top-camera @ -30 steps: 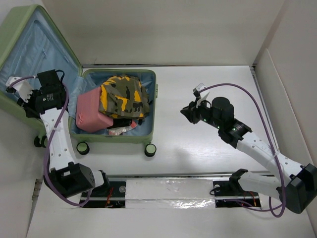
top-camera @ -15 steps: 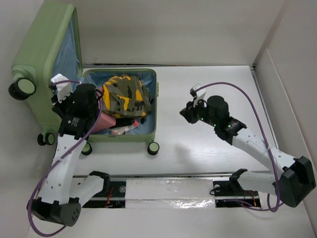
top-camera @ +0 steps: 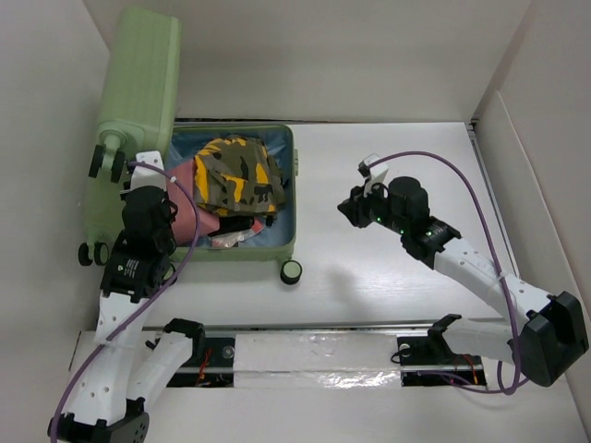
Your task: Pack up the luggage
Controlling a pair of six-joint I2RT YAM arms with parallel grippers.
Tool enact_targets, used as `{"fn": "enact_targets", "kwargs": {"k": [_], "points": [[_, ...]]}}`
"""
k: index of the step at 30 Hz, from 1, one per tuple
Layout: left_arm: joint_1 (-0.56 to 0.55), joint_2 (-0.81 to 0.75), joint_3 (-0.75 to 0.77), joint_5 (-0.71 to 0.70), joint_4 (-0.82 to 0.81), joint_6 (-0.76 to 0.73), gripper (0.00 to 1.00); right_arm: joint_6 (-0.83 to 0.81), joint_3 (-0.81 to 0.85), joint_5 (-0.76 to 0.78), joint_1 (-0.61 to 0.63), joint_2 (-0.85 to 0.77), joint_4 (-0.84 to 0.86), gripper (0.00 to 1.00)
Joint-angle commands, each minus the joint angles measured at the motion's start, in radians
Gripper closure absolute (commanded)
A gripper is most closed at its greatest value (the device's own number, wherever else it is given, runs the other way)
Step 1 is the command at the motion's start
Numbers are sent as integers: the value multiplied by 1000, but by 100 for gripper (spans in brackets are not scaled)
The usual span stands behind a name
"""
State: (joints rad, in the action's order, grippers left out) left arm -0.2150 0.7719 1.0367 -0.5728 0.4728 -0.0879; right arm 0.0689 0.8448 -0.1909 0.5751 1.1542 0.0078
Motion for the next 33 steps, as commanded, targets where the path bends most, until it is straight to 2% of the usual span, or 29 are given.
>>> {"fn": "enact_targets", "kwargs": {"k": [1,5,6,8,12,13,15,19,22,23,24,27,28,30,31,33], "points": [[-35,20,-50,528,-112,151,100,11,25,34,-11,-16,37,70],[-35,-13,-46,648,-83,157,99,20,22,48,-20,-19,37,69],[-35,-22,-49,681,-80,157,85,20,23,50,-20,-19,37,69],[-35,-17,-52,737,-77,165,81,22,20,50,-20,-21,38,67],[-35,12,-53,891,-80,160,55,32,16,77,-20,-22,43,66],[-35,10,-49,937,-70,159,52,32,16,88,-20,-24,41,66],[-35,-22,-31,958,-60,154,49,35,11,99,-31,-31,40,64],[-35,-132,26,1025,2,142,54,46,-3,125,-49,-51,50,64],[-35,-175,68,1019,-25,171,55,55,-16,134,-49,-63,61,71],[-35,-178,71,1016,-51,183,56,57,-18,134,-49,-67,66,76],[-35,-178,77,1002,-77,232,57,58,-18,137,-49,-65,64,80],[-35,-79,117,830,-157,344,60,57,-19,145,-49,-62,66,90],[-35,-41,131,682,-174,368,62,55,-18,142,-49,-60,67,92],[-35,44,184,531,-175,405,70,51,-21,139,-49,-60,73,96],[-35,135,207,375,-154,425,72,49,-23,133,-49,-59,78,97],[-9,220,282,250,-134,464,79,42,-21,130,-49,-54,81,98]]}}
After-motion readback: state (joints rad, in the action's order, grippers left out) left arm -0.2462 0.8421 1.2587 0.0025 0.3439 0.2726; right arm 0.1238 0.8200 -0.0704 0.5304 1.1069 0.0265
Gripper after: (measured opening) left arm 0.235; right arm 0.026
